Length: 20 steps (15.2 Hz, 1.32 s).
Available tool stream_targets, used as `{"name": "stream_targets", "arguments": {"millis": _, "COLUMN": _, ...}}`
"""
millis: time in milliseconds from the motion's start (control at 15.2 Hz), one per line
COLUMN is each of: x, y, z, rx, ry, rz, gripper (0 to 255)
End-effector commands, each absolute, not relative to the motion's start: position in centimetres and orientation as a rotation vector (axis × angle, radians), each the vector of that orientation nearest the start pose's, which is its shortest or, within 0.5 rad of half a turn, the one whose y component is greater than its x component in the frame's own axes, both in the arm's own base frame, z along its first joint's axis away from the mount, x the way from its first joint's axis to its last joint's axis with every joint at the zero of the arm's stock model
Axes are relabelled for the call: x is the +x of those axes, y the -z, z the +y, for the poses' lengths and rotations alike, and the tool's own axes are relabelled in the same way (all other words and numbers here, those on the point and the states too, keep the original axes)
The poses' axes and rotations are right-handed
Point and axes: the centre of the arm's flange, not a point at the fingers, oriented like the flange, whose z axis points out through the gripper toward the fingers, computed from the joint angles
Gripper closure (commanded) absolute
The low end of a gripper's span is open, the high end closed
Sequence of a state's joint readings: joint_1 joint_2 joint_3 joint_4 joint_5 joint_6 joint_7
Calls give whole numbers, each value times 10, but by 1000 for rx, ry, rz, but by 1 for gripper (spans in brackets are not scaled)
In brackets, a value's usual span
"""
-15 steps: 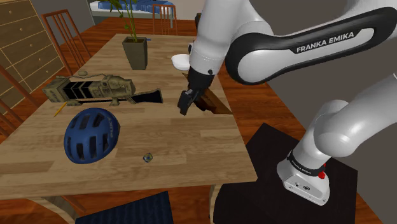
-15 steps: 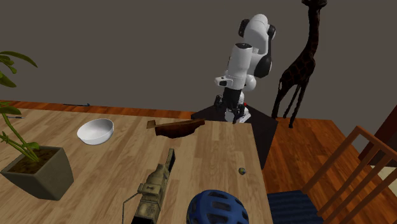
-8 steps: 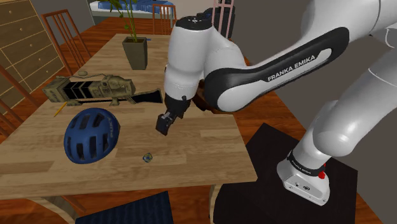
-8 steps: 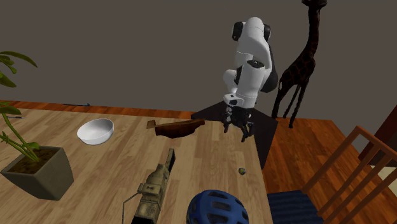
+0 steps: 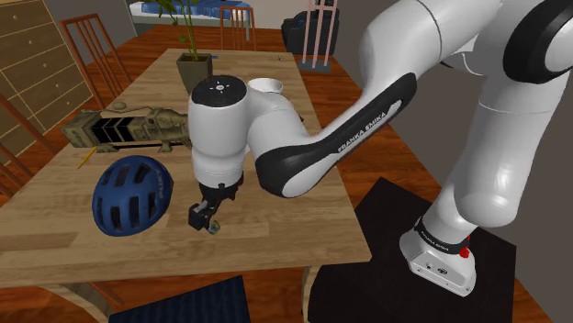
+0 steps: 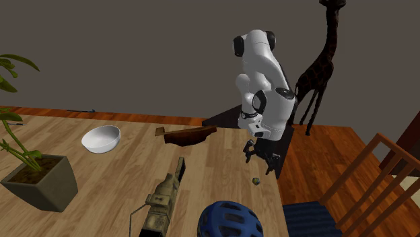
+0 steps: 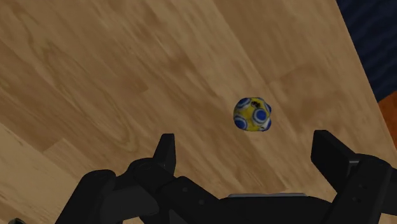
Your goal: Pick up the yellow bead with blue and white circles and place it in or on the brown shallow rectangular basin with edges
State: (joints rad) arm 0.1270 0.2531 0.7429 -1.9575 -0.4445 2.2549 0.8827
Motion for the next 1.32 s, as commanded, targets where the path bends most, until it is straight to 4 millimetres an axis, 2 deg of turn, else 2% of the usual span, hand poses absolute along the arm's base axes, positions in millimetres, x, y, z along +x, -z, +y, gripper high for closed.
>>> {"name": "stream_targets", "arguments": {"millis": 0, "x": 420, "y": -378, "z": 462, "rx": -3133, "ry": 363, "rz": -354, "gripper": 0}}
{"name": "stream_targets", "arguments": {"millis": 528, "x": 429, "y": -339, "z": 462, "rx": -3133, "ry": 363, "rz": -354, "gripper": 0}}
{"name": "stream_targets", "arguments": {"millis": 990, "x": 429, "y": -339, "z": 462, "rx": -3134, "ry": 363, "rz": -354, "gripper": 0}}
{"name": "stream_targets", "arguments": {"millis": 1056, "x": 429, "y": -339, "z": 462, "rx": -3134, "ry": 363, "rz": -354, "gripper": 255}}
{"name": "stream_targets", "arguments": {"millis": 1254, "x": 429, "y": -339, "z": 462, "rx": -3134, "ry": 363, "rz": -354, "gripper": 255}}
